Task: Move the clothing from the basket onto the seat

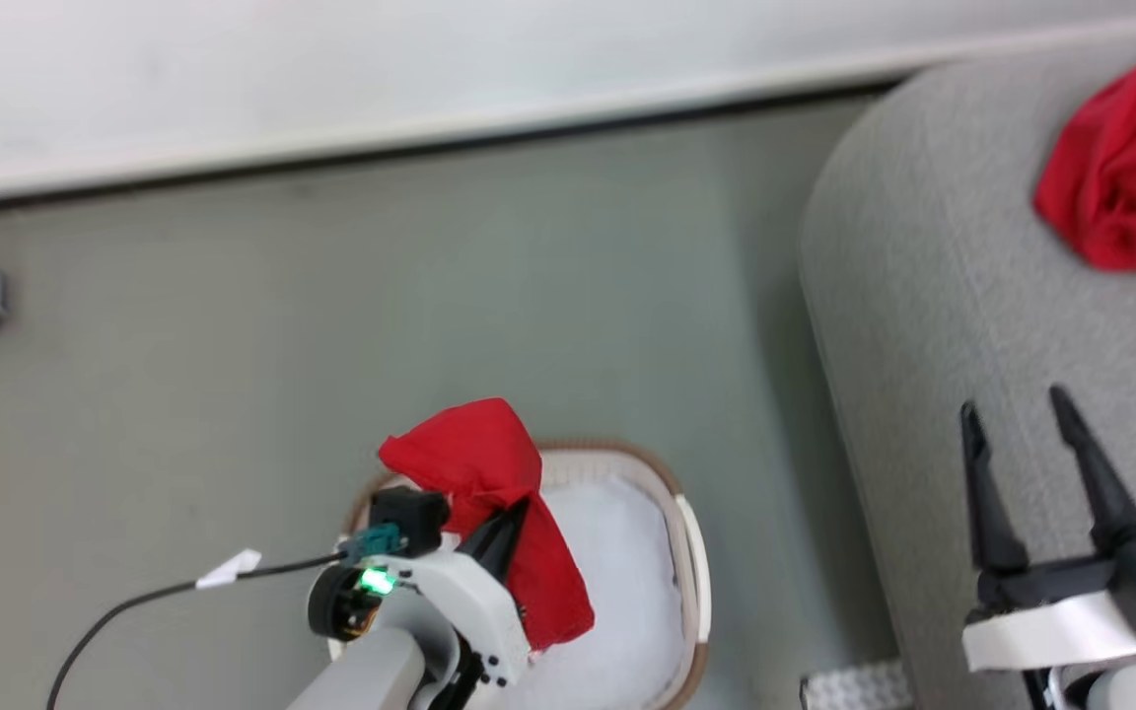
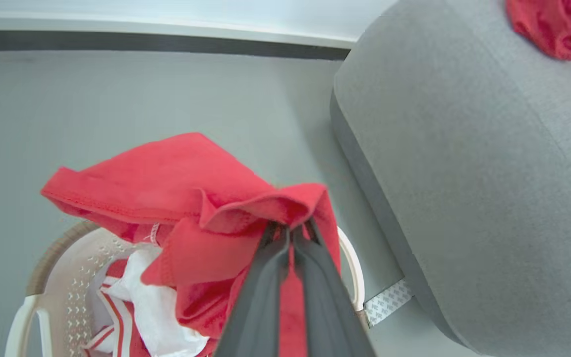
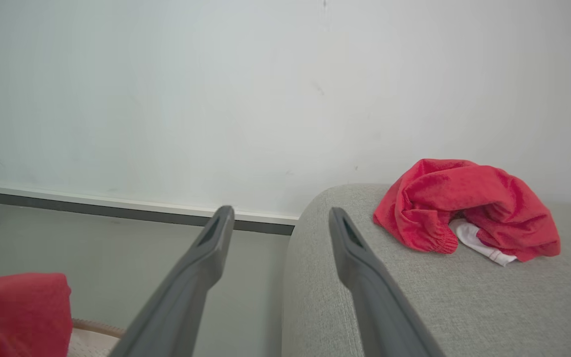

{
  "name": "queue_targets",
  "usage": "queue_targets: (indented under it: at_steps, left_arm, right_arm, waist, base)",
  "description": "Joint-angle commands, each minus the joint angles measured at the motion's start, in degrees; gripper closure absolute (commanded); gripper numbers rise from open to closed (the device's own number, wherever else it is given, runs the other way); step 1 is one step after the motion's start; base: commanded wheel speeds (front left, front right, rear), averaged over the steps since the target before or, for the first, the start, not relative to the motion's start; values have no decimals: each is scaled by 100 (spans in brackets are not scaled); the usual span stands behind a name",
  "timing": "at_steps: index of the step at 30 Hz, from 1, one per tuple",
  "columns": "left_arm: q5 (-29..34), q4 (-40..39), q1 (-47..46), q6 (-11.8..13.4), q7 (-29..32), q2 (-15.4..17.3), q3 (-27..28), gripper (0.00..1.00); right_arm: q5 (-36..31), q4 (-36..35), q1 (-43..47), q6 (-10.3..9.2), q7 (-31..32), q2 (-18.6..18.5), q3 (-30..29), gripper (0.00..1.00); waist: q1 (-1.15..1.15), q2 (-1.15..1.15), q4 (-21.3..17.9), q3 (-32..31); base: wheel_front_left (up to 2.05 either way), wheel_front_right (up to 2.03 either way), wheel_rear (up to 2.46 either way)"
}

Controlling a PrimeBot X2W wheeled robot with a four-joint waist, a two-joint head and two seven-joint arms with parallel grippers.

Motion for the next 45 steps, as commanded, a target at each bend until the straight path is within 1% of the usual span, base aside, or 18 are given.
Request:
queue_targets:
  at_steps: [1, 6, 7, 12, 15, 22, 28, 31, 37, 39, 42, 45]
  left_arm:
    - [-37, -123, 150, 38, -10, 100, 48, 100]
    - [-139, -875, 601, 199, -12, 303, 205, 100]
    - [-139, -1035, 697, 238, -11, 389, 224, 100]
    - [-292, -2023, 1177, 536, 135, 722, 383, 100]
    - [-327, -2705, 1457, 746, 314, 990, 452, 100]
    - [-253, -4455, 1839, 1264, 827, 1533, 590, 100]
    - [-175, -5621, 1990, 1575, 1241, 1822, 590, 100]
    - [-149, -6024, 2031, 1671, 1388, 1901, 574, 100]
    - [-86, -6482, 2022, 1794, 1581, 1971, 535, 100]
    - [-57, -6583, 1982, 1802, 1619, 1970, 511, 100]
    - [-38, -6673, 1910, 1811, 1653, 1928, 463, 100]
    - [-8, -6714, 1827, 1774, 1678, 1888, 391, 100]
  right_arm:
    - [25, 55, 113, -15, 3, 12, 47, 0]
    - [20, 282, 384, -15, 3, 10, 207, 0]
    - [11, 334, 432, -15, 3, 13, 255, 0]
    - [8, 528, 735, -15, 3, 29, 521, 0]
    - [33, 607, 923, -15, 3, 62, 676, 0]
    - [63, 594, 1111, -15, 3, 35, 970, 0]
    - [151, 356, 1030, -15, 4, -247, 1465, 0]
    - [297, 230, 892, -15, 4, -522, 1908, 0]
    - [903, 225, 311, -15, 4, -1328, 3243, 0]
    - [1088, 287, 50, -15, 20, -1527, 3647, 0]
    - [1370, 372, -367, -15, 65, -1701, 4211, 0]
    - [1631, 520, -743, -15, 64, -1727, 4628, 0]
  waist:
    - [2, 0, 158, -682]
    - [2, 0, 144, -1248]
    - [2, 0, 123, -1366]
    - [2, 0, 32, -1825]
    - [2, 0, -31, -2037]
    - [2, 0, -107, -2206]
    - [2, 0, -128, -2235]
    - [2, 0, -131, -2231]
    - [2, 0, -120, -2217]
    - [2, 0, -103, -2216]
    - [2, 0, -58, -2199]
    - [2, 0, -9, -2190]
  base:
    - [0, 0, 0]
    - [0, 0, 0]
    - [0, 0, 0]
    - [0, 0, 0]
    - [0, 0, 0]
    - [0, 0, 0]
    - [0, 0, 0]
    - [0, 0, 0]
    - [0, 0, 0]
    - [0, 0, 0]
    - [0, 0, 0]
    - [0, 0, 0]
